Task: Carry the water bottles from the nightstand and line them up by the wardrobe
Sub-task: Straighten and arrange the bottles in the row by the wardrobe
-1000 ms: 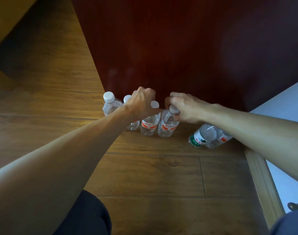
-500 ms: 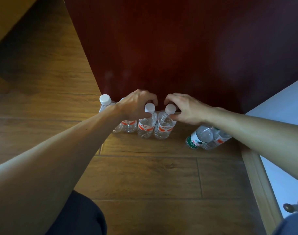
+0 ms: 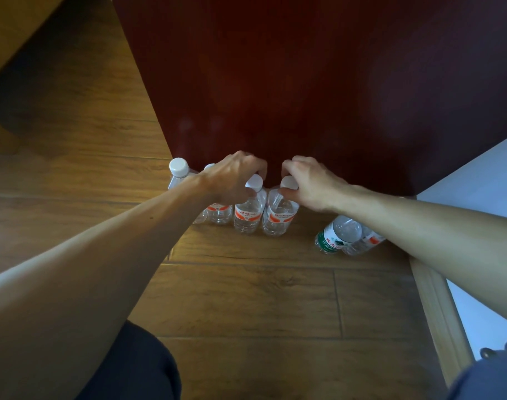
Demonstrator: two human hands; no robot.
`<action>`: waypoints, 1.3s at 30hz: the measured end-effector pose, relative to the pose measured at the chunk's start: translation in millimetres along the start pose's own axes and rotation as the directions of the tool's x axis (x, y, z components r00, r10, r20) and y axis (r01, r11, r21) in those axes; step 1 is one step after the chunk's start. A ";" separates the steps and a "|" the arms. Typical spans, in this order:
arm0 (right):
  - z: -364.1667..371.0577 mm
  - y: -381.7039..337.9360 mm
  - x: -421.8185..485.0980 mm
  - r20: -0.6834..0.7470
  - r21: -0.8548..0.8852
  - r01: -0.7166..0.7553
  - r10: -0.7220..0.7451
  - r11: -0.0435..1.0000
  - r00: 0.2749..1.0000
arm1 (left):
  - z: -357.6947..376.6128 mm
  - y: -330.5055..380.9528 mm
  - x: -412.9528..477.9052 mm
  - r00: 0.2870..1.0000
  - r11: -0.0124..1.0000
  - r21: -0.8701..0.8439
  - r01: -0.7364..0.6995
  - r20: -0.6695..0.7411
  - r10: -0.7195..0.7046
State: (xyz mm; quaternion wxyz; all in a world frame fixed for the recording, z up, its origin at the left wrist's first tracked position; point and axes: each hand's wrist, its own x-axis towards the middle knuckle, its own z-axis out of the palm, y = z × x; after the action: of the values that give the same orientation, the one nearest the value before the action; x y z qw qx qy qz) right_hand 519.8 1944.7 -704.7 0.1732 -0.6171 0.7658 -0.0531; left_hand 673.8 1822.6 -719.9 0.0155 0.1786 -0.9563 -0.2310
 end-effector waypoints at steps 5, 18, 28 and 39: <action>-2.8 3.0 0.6 -0.019 0.000 -0.008 0.008 1.000 1.000 | -2.1 -4.1 -3.0 0.999 0.999 0.031 0.015 -0.031 -0.014; -4.4 -3.8 6.7 -0.055 0.012 0.007 -0.006 1.000 0.998 | 2.5 -7.4 2.8 0.994 0.995 0.065 0.076 -0.086 -0.070; -9.6 1.5 13.4 0.004 -0.052 0.092 -0.092 0.994 0.996 | 9.5 -10.0 12.3 0.986 0.991 0.073 0.108 -0.132 -0.098; -13.6 3.8 15.6 0.098 -0.090 0.157 -0.148 0.984 0.984 | 9.1 -9.2 11.7 0.987 0.995 0.053 0.090 -0.138 -0.082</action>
State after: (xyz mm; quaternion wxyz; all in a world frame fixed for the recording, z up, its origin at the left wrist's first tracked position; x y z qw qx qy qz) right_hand 508.9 1928.7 -696.3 0.1731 -0.6834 0.7092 -0.0008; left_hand 665.0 1814.8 -732.7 0.0653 0.2354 -0.9508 -0.1906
